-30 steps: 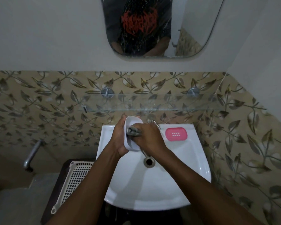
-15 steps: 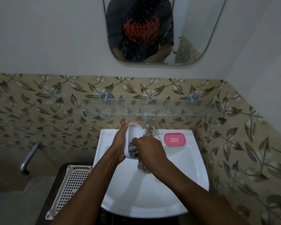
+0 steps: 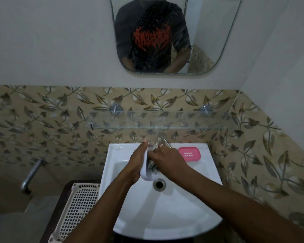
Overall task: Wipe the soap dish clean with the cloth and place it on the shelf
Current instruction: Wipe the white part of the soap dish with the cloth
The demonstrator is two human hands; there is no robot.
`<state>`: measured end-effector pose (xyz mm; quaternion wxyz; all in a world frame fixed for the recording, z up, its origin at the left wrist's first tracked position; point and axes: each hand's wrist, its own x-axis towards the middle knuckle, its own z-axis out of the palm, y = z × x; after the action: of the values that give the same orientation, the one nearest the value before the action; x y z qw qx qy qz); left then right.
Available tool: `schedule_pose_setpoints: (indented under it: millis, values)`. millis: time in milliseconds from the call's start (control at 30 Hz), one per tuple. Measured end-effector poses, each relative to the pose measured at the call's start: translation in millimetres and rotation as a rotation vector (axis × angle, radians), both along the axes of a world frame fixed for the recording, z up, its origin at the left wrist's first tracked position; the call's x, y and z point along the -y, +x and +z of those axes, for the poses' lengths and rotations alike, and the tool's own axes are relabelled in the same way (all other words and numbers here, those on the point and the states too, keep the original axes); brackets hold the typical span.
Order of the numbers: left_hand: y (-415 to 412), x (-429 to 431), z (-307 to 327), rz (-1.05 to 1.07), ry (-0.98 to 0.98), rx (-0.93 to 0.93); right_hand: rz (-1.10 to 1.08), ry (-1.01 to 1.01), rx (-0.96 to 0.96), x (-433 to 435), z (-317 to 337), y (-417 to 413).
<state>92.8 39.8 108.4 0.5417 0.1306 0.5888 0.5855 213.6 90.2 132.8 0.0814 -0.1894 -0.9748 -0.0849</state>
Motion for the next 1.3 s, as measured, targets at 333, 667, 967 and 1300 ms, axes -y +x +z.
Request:
schedule_pose_setpoints:
  millis: [333, 667, 967, 1300]
  values:
    - [0, 6, -5, 0.053, 0.254, -0.383, -0.319, -1.238, -0.293, 28, 8, 12]
    - [5, 25, -9, -0.119, 0.493, -0.873, -0.744, -2.363, -0.935, 12, 19, 3]
    - [2, 37, -19, -0.112, 0.512, -0.851, -0.683, -2.369, -1.074, 28, 17, -8]
    - [-17, 27, -17, 0.128, 0.247, -0.08, -0.665, -1.159, -0.76, 40, -17, 28]
